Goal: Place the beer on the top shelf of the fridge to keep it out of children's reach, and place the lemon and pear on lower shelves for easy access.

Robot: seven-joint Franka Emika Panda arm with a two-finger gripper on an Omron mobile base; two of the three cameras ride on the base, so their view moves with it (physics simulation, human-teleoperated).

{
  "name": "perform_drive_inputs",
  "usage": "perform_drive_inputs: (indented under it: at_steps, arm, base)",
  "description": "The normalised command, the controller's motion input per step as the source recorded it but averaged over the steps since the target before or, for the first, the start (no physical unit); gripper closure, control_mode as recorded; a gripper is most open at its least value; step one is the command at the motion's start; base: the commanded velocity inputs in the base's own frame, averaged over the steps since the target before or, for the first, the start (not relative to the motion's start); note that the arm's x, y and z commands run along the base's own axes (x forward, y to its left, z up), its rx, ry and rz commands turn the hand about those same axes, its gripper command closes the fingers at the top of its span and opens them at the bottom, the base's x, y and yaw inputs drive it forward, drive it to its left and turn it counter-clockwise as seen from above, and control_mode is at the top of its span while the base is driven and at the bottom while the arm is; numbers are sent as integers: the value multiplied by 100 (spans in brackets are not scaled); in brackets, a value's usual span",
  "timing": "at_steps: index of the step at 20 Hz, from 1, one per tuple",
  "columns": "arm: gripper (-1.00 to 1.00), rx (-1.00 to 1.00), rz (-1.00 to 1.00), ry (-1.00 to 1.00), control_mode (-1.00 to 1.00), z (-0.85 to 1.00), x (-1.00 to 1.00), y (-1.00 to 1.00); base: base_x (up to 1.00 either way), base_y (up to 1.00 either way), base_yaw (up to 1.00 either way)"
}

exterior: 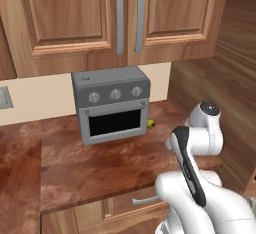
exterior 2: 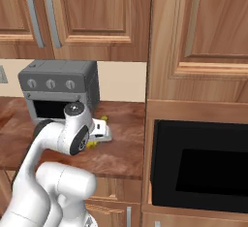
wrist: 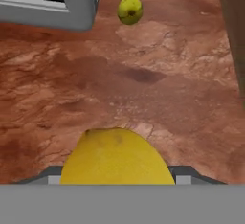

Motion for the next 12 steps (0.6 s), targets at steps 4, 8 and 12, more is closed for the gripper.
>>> perform_drive_inputs:
  at_steps: [4, 8, 12]
  arm:
    - [100, -3, 22, -40, -100, 100, -100, 13]
    - [100, -10, 17, -30, -100, 100, -98, 16]
    - [100, -19, 14, -16, -100, 81, -98, 38]
  base:
    - [0, 0, 0]
    - [0, 0, 0]
    - [0, 0, 0]
